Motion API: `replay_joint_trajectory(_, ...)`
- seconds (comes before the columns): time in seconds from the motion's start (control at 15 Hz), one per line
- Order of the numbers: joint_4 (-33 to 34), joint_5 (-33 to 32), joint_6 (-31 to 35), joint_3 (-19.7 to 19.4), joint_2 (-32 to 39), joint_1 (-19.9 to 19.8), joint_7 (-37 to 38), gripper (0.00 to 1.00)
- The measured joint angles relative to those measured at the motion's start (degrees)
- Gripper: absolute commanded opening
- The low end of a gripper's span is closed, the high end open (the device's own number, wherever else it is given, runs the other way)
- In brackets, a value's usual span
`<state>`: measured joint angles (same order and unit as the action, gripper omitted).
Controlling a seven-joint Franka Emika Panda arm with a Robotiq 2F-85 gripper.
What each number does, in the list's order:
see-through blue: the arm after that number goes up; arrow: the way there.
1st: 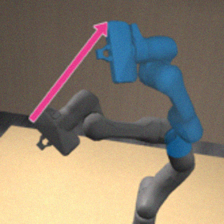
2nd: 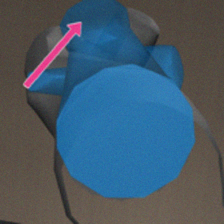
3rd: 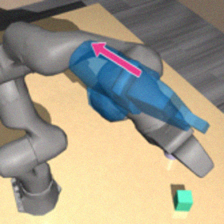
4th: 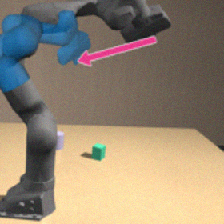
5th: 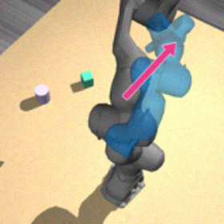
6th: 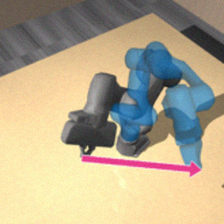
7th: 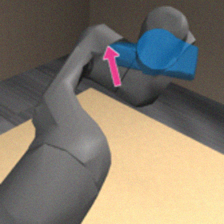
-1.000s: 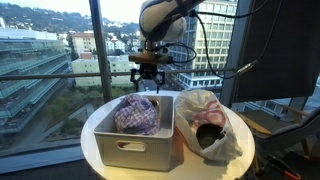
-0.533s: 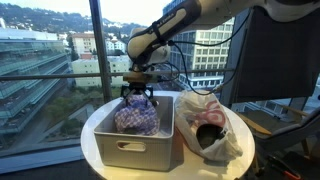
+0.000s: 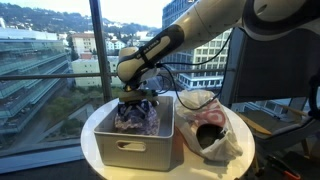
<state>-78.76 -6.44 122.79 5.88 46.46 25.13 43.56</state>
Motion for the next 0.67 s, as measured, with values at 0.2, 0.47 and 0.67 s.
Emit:
replay_joint_trajectory(0.2, 1.85, -0.85, -1.44, -1.34, 0.75, 1.43, -0.02, 0.42)
replay_joint_trajectory(0.47, 3.22, -0.91, -2.46, -1.76, 0.77, 1.71, -0.03, 0.12)
replay_joint_trajectory(0.67, 3.47, -0.47, -3.52, -1.76, 0.94, 1.35, -0.03, 0.03)
